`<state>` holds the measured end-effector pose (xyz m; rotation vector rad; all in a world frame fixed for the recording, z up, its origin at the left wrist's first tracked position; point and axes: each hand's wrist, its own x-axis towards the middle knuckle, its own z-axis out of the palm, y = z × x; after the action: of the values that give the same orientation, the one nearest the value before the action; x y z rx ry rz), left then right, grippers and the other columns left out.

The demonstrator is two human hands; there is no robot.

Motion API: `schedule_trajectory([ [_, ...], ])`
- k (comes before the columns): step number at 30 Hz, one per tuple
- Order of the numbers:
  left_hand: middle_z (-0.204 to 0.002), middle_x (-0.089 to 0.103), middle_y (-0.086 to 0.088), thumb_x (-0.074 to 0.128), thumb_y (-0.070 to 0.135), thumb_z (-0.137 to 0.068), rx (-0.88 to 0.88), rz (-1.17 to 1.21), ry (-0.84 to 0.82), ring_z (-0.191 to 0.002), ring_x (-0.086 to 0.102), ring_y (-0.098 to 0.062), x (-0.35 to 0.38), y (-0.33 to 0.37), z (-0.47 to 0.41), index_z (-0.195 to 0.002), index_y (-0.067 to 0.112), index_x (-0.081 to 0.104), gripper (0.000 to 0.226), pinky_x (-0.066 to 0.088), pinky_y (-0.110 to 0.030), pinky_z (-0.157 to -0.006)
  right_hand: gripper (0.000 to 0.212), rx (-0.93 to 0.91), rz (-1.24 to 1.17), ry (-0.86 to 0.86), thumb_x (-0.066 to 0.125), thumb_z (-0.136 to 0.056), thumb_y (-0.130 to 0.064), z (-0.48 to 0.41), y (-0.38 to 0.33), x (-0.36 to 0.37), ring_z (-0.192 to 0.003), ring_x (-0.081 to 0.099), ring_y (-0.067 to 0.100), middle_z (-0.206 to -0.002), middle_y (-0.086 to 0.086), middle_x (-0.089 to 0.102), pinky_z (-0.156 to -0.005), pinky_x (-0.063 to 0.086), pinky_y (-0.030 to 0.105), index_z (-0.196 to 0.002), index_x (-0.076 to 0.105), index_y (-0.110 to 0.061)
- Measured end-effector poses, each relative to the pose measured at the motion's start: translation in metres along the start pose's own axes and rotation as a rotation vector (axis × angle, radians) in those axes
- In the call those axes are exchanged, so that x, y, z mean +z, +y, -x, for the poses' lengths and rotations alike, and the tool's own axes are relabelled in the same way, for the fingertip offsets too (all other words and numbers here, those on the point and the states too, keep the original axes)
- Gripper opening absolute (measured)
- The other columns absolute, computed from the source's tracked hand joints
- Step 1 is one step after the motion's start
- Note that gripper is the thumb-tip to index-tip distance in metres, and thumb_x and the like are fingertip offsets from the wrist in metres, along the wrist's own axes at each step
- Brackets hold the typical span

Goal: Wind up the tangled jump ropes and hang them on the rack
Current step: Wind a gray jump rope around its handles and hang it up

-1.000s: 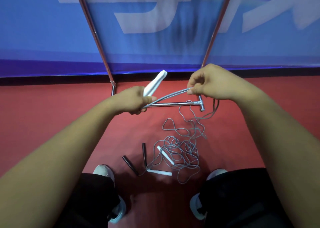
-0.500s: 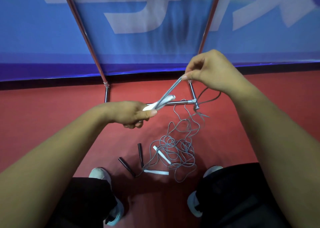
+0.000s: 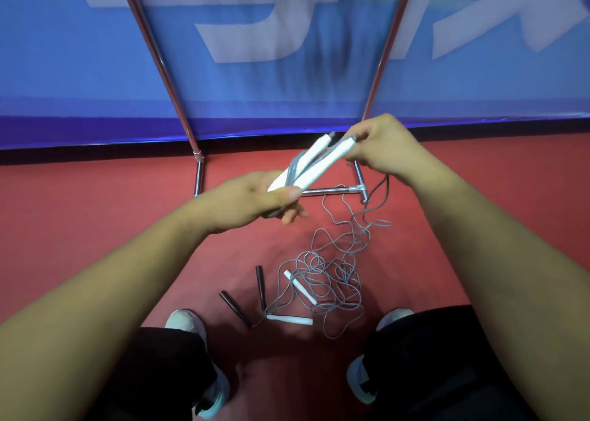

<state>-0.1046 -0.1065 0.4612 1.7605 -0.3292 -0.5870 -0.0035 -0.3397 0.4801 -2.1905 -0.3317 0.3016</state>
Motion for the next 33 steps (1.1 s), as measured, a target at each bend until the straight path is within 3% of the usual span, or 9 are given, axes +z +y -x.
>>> schedule_trajectory([
  [3,-0.101,0.075,-0.012,0.050,0.033,-0.099,-0.022,0.265,0.054,-0.103,0.072,-0.028,-0.002,0.004,0.000,-0.110,0.010,0.054,0.026,0.059,-0.034,-0.073,0.018,0.011,-0.070,-0.037,0.081,-0.081,-0.028,0.001,-0.001,0.003,-0.048,0.040,0.011,-0.052,-0.004,0.062,-0.044,0.031,0.022,-0.070,0.073,-0.017],
  [5,-0.083,0.074,-0.009,0.051,0.036,-0.099,-0.014,0.279,0.136,-0.069,0.071,-0.020,-0.003,0.010,-0.001,-0.099,0.010,0.052,0.026,0.053,-0.025,-0.054,0.017,0.016,-0.097,-0.058,0.079,-0.083,-0.030,0.002,0.000,0.004,-0.049,0.041,0.012,-0.053,-0.003,0.062,-0.044,0.033,0.021,-0.076,0.075,-0.015],
  [7,-0.063,0.056,-0.002,0.050,0.032,-0.101,0.056,0.259,0.242,-0.045,0.045,-0.012,-0.007,0.011,-0.004,-0.096,0.008,0.052,0.025,0.037,-0.017,-0.043,0.017,0.020,-0.116,-0.115,0.074,-0.088,-0.027,0.004,0.001,0.004,-0.048,0.044,0.011,-0.055,-0.002,0.059,-0.047,0.037,0.022,-0.083,0.076,-0.011],
  [12,-0.069,0.046,-0.005,0.053,0.028,-0.102,0.115,0.277,0.471,-0.053,0.037,-0.013,-0.028,0.009,-0.007,-0.129,0.022,0.044,0.029,0.031,-0.019,-0.050,0.017,-0.018,-0.184,-0.198,0.057,-0.100,-0.016,0.007,0.003,0.012,-0.060,0.062,0.018,-0.056,-0.004,0.045,-0.067,0.051,0.031,-0.095,0.073,-0.016],
  [14,-0.074,0.045,-0.005,0.050,0.023,-0.105,0.143,0.250,0.487,-0.060,0.040,-0.016,-0.035,0.009,-0.005,-0.141,0.030,0.040,0.038,0.031,-0.022,-0.051,0.020,-0.009,-0.179,-0.238,0.051,-0.103,-0.014,0.009,0.002,0.017,-0.058,0.062,0.019,-0.056,-0.004,0.041,-0.063,0.052,0.032,-0.098,0.070,-0.012],
  [19,-0.074,0.048,-0.002,0.048,0.033,-0.104,0.091,0.153,0.527,-0.057,0.037,-0.015,-0.050,0.008,0.001,-0.112,0.021,0.053,0.016,0.029,-0.021,-0.052,0.014,0.048,-0.203,-0.209,0.058,-0.099,-0.013,0.012,0.005,0.018,-0.049,0.040,0.011,-0.055,-0.003,0.046,-0.050,0.038,0.023,-0.085,0.059,-0.012],
  [23,-0.075,0.057,-0.001,0.053,0.028,-0.104,0.006,0.047,0.602,-0.056,0.043,-0.015,-0.056,0.008,0.003,-0.103,0.024,0.054,0.004,0.035,-0.023,-0.054,0.011,0.008,-0.165,-0.229,0.059,-0.099,-0.013,0.015,0.000,0.012,-0.048,0.048,0.010,-0.057,-0.001,0.052,-0.051,0.044,0.022,-0.090,0.066,-0.010],
  [27,-0.067,0.063,0.003,0.062,0.022,-0.099,-0.031,-0.001,0.743,-0.053,0.044,-0.018,-0.058,0.005,0.000,-0.106,0.014,0.049,0.017,0.036,-0.023,-0.049,0.017,0.004,-0.204,-0.309,0.052,-0.102,-0.010,0.023,-0.010,0.015,-0.052,0.057,0.019,-0.058,0.002,0.045,-0.053,0.047,0.022,-0.103,0.069,-0.007],
  [33,-0.070,0.059,0.002,0.070,0.027,-0.093,-0.122,-0.375,0.826,-0.058,0.050,-0.022,-0.059,0.001,-0.001,-0.107,0.013,0.047,0.031,0.039,-0.029,-0.055,0.017,0.095,-0.175,-0.286,0.047,-0.104,-0.016,0.028,-0.025,0.028,-0.041,0.033,0.008,-0.056,-0.002,0.043,-0.045,0.031,0.024,-0.107,0.061,-0.007],
])
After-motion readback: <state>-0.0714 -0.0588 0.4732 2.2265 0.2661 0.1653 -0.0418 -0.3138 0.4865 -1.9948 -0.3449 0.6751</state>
